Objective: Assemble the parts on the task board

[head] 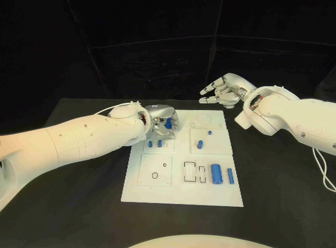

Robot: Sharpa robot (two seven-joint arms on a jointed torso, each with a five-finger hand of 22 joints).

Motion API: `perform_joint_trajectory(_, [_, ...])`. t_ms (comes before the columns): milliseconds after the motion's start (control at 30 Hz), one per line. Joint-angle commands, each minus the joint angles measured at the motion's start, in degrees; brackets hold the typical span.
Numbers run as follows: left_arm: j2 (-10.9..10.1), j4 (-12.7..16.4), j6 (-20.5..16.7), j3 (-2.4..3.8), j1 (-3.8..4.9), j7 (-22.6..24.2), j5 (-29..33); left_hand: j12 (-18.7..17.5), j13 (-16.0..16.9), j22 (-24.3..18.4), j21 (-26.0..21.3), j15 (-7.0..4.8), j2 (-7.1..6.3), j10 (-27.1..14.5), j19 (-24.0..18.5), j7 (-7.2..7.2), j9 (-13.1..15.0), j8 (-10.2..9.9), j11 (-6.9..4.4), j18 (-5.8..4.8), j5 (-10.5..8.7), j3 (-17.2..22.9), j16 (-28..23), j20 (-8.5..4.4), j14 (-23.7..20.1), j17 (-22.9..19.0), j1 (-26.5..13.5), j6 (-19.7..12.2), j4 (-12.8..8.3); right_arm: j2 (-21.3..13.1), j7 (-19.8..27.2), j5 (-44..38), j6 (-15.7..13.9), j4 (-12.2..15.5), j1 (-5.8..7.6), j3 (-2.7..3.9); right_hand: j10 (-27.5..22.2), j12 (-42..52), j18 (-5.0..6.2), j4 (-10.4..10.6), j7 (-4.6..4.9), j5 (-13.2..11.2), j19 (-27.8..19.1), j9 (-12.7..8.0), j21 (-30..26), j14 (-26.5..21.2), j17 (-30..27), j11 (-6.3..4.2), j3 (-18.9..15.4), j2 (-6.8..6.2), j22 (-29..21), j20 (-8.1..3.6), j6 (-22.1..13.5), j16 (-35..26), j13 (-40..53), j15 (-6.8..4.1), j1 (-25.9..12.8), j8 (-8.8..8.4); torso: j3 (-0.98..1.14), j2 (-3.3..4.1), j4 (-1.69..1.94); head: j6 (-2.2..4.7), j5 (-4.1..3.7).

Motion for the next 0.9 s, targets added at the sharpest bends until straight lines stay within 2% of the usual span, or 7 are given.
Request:
perform_joint_trajectory(33, [0.4,-0.6,1.5,0.03,-0.04,-1.4,-4.3,-0.4,-0.3,1.1,1.1,-0.07,0.05,0.4,0.5,0.03,-0.2,-0.5,0.00,-0.72,-0.10,0.2,0.4,0.00,0.5,0.4,-0.6,0.7,-0.4,0.0,0.3,-0.1,0.2,0.1,0.11,0.04,-0.3,-0.3,0.93,0.0,0.11,0.2,-0.3,0.1,-0.3,2.7,0.0,-0.10,-0.2,0.04,0.0,-0.14,0.2,-0.2,0.0,-0.15,-0.4,0.21,0.01,-0.06,0.08,-0.08,-0.13])
perform_joint_trajectory(233, [0.9,-1.2,2.8,0.03,-0.17,-2.1,-4.9,-0.5,-0.8,3.2,3.2,-0.11,0.47,0.8,1.2,-0.03,-0.6,-0.6,-0.04,-1.05,-0.10,0.7,1.1,-0.03,0.8,1.0,-0.5,1.4,-0.7,0.0,0.3,-0.1,0.2,0.1,0.11,0.04,-0.3,-0.3,0.93,0.0,0.11,0.2,-0.3,0.1,-0.3,2.7,0.0,-0.10,-0.2,0.04,0.0,-0.14,0.2,-0.2,0.0,-0.15,-0.4,0.21,0.05,-0.09,0.09,-0.10,-0.16])
perform_joint_trajectory(367, [1.2,-1.3,3.8,0.03,-0.24,-2.3,-5.5,-0.5,-1.2,4.9,5.0,-0.28,0.82,2.1,1.7,-0.26,-0.8,-0.6,-0.27,-1.29,-0.09,1.3,1.6,-0.12,1.1,1.4,-0.5,2.5,-1.0,0.0,0.3,-0.1,0.2,0.1,0.11,0.04,-0.3,-0.3,0.93,0.0,0.11,0.2,-0.3,0.1,-0.3,2.7,0.0,-0.10,-0.2,0.04,0.0,-0.14,0.2,-0.2,0.0,-0.15,-0.4,0.21,0.01,-0.07,0.08,-0.23,-0.28])
perform_joint_trajectory(633, [1.4,-1.4,4.5,0.04,-0.36,-2.6,-5.9,-0.4,-1.9,7.0,7.0,-0.78,1.60,4.9,2.1,-0.66,-1.3,-0.9,-0.92,-1.56,-0.09,3.0,2.1,-0.47,1.4,1.6,-0.5,4.0,-1.3,0.0,0.3,-0.1,0.2,0.2,0.11,0.04,-0.3,-0.3,0.93,0.0,0.11,0.2,-0.3,0.1,-0.3,2.7,0.0,-0.10,-0.2,0.04,0.0,-0.14,0.2,-0.2,0.0,-0.15,-0.4,0.21,0.06,-0.08,0.14,-0.29,-0.34])
perform_joint_trajectory(900, [1.5,-1.5,4.6,0.04,-0.45,-2.5,-5.9,-0.2,-2.2,8.8,8.7,-1.62,3.30,9.0,2.4,-1.26,-1.5,-0.7,-1.99,-1.79,-0.10,5.6,2.5,-1.09,1.7,1.9,0.1,6.4,-1.9,0.0,0.3,-0.1,0.2,0.2,0.11,0.04,-0.3,-0.2,0.93,0.0,0.10,0.4,-0.2,0.1,-0.3,2.8,0.1,-0.10,-0.2,0.15,0.0,-0.14,0.2,-0.2,0.1,-0.16,-0.3,0.22,0.05,-0.10,0.12,-0.33,-0.37])
